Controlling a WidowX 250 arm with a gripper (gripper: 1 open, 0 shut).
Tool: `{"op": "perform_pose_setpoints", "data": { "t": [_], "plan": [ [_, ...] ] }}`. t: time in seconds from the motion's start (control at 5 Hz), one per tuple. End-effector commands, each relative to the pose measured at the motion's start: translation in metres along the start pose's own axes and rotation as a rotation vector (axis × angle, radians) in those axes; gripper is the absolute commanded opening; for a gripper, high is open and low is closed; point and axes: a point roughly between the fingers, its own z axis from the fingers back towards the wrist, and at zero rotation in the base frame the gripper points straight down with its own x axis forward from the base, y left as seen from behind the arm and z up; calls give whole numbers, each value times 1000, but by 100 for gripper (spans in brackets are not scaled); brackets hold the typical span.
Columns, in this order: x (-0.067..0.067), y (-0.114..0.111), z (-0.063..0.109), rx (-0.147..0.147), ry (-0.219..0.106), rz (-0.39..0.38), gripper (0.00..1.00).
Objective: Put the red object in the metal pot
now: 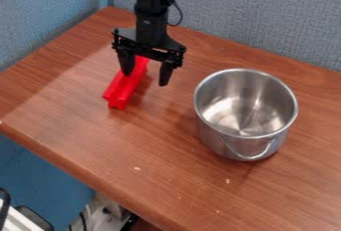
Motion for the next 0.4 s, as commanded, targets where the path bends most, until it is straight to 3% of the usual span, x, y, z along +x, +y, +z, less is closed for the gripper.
{"op": "perform_pose_setpoints", "data": {
  "t": [0.0,0.2],
  "plan": [
    [13,12,2,10,-40,45,100],
    [15,22,-8,19,-30,80,100]
  ]
}}
